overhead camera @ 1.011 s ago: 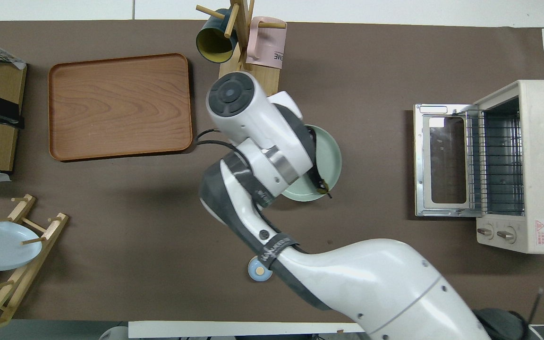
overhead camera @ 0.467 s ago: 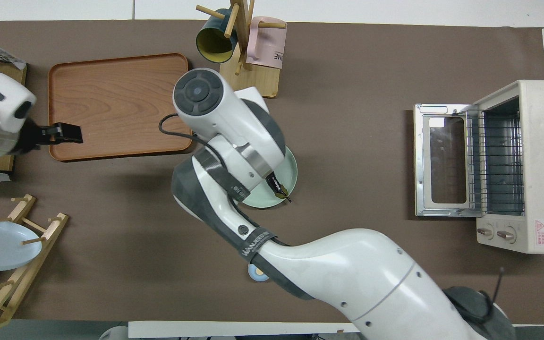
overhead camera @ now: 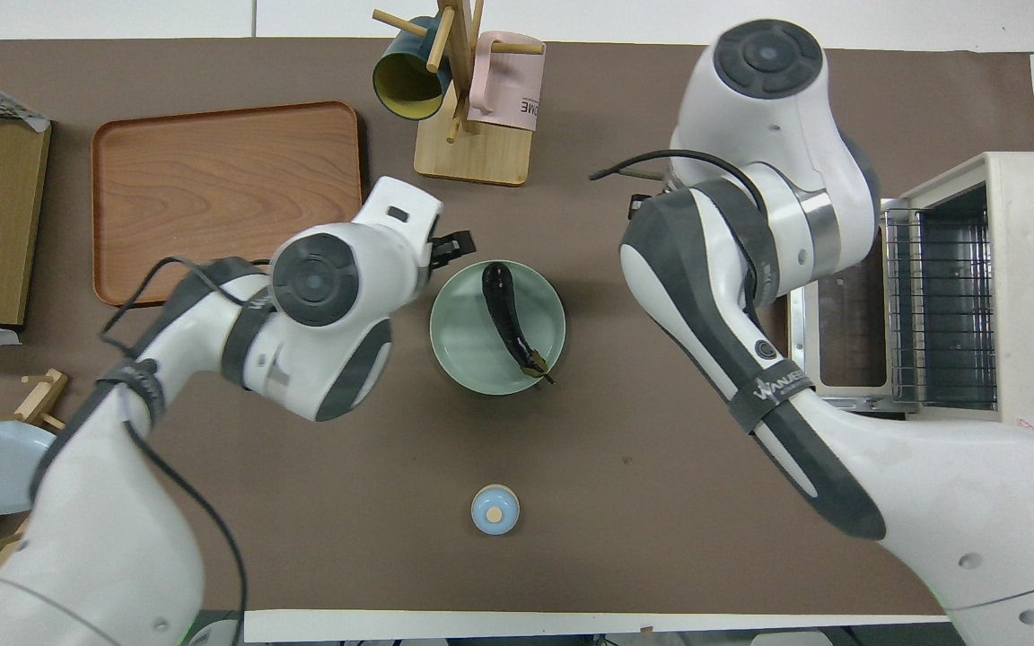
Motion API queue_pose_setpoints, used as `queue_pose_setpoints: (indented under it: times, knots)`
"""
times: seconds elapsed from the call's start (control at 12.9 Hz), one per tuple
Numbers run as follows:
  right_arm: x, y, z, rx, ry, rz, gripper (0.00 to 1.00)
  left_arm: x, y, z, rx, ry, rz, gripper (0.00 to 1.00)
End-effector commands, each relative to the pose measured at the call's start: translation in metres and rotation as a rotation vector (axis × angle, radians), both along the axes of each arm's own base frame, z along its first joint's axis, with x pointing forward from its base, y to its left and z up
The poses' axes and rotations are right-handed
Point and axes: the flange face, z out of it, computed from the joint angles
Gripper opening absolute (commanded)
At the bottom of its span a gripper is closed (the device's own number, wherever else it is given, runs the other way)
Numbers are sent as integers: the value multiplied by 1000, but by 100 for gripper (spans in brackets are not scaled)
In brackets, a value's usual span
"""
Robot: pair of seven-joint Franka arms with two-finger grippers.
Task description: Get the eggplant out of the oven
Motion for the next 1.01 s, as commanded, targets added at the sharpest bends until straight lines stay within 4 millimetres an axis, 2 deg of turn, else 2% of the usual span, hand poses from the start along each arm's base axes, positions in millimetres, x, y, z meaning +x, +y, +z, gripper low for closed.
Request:
queue_pose_setpoints:
  times: [0.0, 0.08, 0.16, 0.23, 0.31, 0.39, 0.47, 0.62, 0.7, 0.78, 0.86, 0.93]
  knots:
    - [-38, -57, -47, -22, 0, 102, 1, 13, -37, -24, -3, -8, 7, 99]
    - [-40, -67, -55, -36, 11, 113, 1, 8, -41, -30, 1, 5, 13, 73]
    - [-40, -72, -58, -75, 13, 155, 0, 0, -44, -36, 13, 23, 13, 8]
    - [-44, -76, -65, -113, 21, 185, 0, -8, -48, -39, 34, 48, 5, 0]
    - [-46, -79, -69, -116, 9, 193, 0, -10, -46, -39, 62, 80, 6, 0]
    - [-45, -96, -73, -136, 13, 189, 0, -11, -47, -36, 74, 94, 8, 0]
    - [-44, -103, -72, -167, 11, 215, 0, -11, -47, -35, 80, 101, 10, 0]
    - [-46, -105, -72, -180, 23, 225, 0, -10, -45, -33, 97, 120, 15, 0]
    - [-45, -107, -72, -182, 24, 227, 0, 0, -39, -22, 112, 137, 32, 0]
    - [-45, -107, -72, -182, 27, 236, 0, 18, -20, -1, 136, 159, 62, 0]
    - [-43, -109, -68, -207, 36, 261, 0, 47, 20, 14, 154, 161, 111, 0]
    - [-38, -111, -59, -247, 41, 301, 0, 71, 62, 29, 157, 156, 85, 0]
